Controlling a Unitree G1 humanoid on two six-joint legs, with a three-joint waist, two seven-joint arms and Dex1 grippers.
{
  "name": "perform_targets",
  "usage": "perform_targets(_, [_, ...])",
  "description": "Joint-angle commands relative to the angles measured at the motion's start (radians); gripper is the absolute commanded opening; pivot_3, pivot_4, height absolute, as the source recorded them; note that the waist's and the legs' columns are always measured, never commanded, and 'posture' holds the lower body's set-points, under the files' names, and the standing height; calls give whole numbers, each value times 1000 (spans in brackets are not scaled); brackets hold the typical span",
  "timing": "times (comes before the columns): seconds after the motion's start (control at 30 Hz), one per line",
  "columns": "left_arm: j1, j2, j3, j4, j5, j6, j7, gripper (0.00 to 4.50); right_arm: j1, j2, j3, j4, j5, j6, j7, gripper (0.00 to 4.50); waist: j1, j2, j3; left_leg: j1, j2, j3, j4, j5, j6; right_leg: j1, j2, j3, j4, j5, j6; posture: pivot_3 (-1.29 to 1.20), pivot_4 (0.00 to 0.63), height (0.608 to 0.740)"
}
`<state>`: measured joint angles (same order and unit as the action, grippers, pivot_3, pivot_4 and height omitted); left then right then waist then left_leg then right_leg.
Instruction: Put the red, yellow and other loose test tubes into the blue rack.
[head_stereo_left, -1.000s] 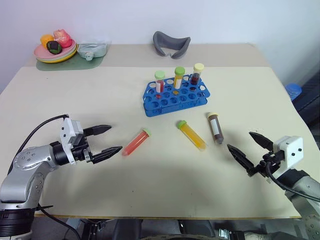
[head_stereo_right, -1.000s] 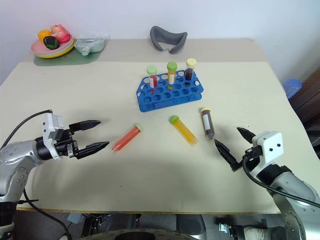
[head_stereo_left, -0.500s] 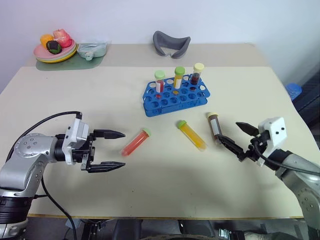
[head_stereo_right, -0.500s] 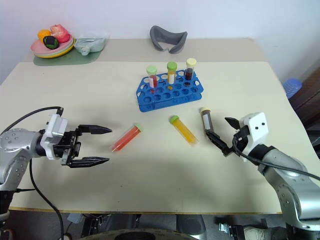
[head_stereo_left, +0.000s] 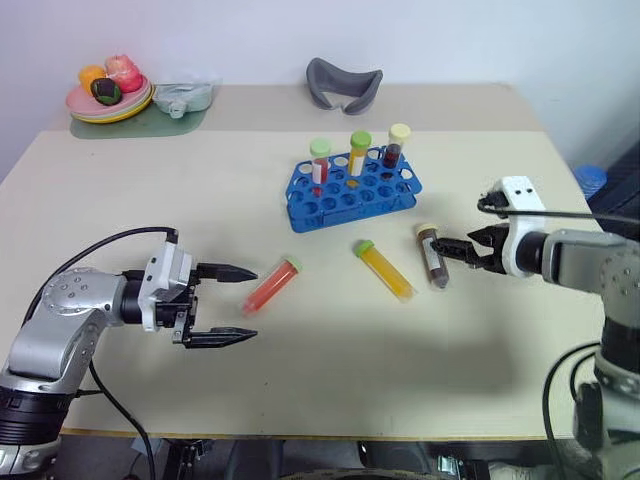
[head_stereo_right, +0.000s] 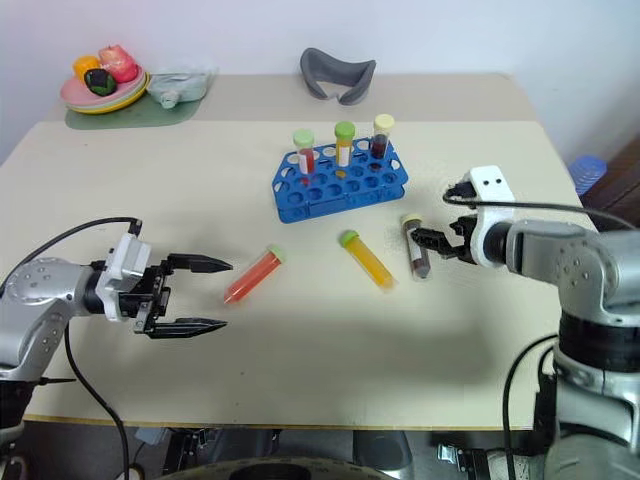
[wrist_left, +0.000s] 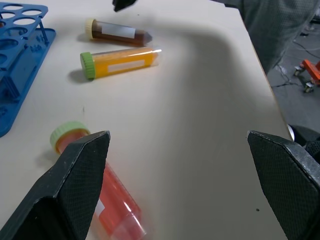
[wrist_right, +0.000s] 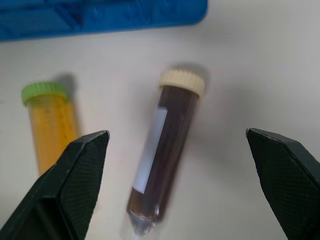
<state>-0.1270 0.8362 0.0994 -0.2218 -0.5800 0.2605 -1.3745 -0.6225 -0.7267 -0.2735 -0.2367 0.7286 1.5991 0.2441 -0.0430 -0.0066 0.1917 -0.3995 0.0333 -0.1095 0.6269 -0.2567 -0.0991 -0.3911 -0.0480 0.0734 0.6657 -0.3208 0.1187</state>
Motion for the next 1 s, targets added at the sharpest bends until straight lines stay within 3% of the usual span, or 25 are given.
perform_targets(0.03, [1,-6,1,-33,-17,6,6,4484,-45,-32,59,66,38,15,-87,4471,0,0,0,0,0,0,0,0,0,0,0,0,0,0,0,0,150,740])
perform_targets(0.63, [77,-31,5,-93,-20,15,47,4484,-201,17,181,284,207,15,-307,4471,-1,0,0,-6,0,0,2,0,0,-5,0,0,1,0,0,0,150,740])
perform_targets(1.0, [106,-31,15,-125,-28,20,75,4484,-201,22,217,332,164,15,-309,4471,-3,0,0,-6,0,0,2,0,0,-6,0,0,2,0,0,0,150,740])
